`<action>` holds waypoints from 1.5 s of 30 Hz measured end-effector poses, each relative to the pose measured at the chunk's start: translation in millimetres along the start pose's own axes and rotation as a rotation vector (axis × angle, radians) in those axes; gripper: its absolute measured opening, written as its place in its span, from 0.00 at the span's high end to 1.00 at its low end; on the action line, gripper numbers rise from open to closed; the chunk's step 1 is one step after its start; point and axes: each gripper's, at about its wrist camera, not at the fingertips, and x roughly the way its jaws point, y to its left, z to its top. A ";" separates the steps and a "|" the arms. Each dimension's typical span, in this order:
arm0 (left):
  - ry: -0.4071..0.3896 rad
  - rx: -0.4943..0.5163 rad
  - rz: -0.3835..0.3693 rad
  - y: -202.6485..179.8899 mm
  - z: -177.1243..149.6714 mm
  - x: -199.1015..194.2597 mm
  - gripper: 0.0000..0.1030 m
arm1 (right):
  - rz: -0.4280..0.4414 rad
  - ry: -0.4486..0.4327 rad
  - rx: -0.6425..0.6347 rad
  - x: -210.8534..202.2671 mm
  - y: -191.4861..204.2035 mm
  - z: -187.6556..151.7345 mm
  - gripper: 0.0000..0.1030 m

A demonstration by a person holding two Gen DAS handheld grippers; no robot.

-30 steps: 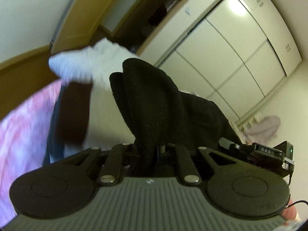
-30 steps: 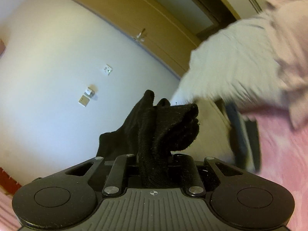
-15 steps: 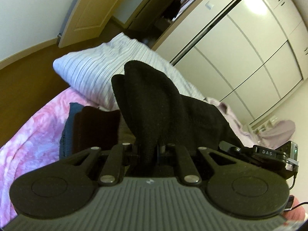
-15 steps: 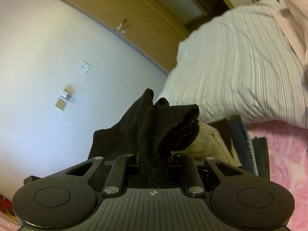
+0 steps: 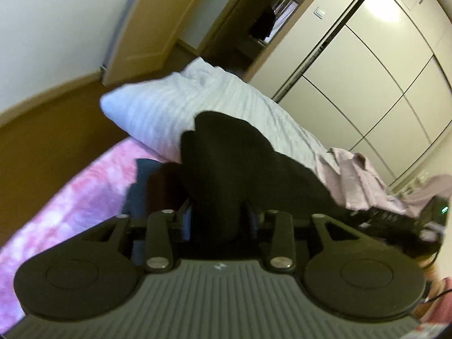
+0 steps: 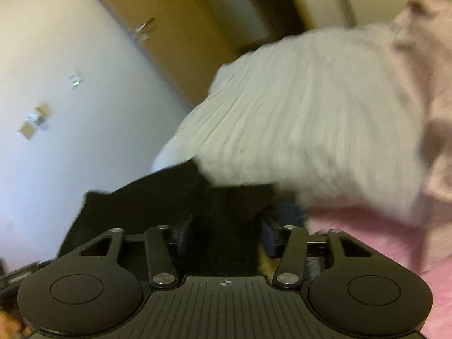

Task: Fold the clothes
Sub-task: 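Lower the black top onto the stack of folded jeans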

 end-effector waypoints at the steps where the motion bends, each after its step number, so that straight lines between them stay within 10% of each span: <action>1: -0.016 0.014 0.024 -2.4 -0.8 -9.2 0.67 | -0.060 -0.043 -0.023 -11.4 3.1 0.5 0.49; 4: -0.098 0.056 0.117 -19.3 -3.3 -42.2 0.71 | -0.204 -0.198 -0.102 -53.7 18.4 -9.2 0.47; 9: -0.217 0.283 0.165 -81.3 -35.0 -89.6 0.73 | -0.116 -0.341 -0.184 -113.2 51.7 -68.3 0.48; 19: -0.089 0.346 0.225 -79.8 -85.0 -37.7 0.78 | -0.127 -0.239 -0.452 -39.7 102.2 -161.3 0.56; 37: -0.062 0.300 0.289 -75.9 -76.5 -29.7 0.78 | -0.145 -0.127 -0.504 -16.9 106.3 -145.6 0.55; 45: -0.033 0.307 0.321 -81.1 -69.0 -29.8 0.78 | -0.179 -0.092 -0.478 -24.6 108.5 -138.0 0.39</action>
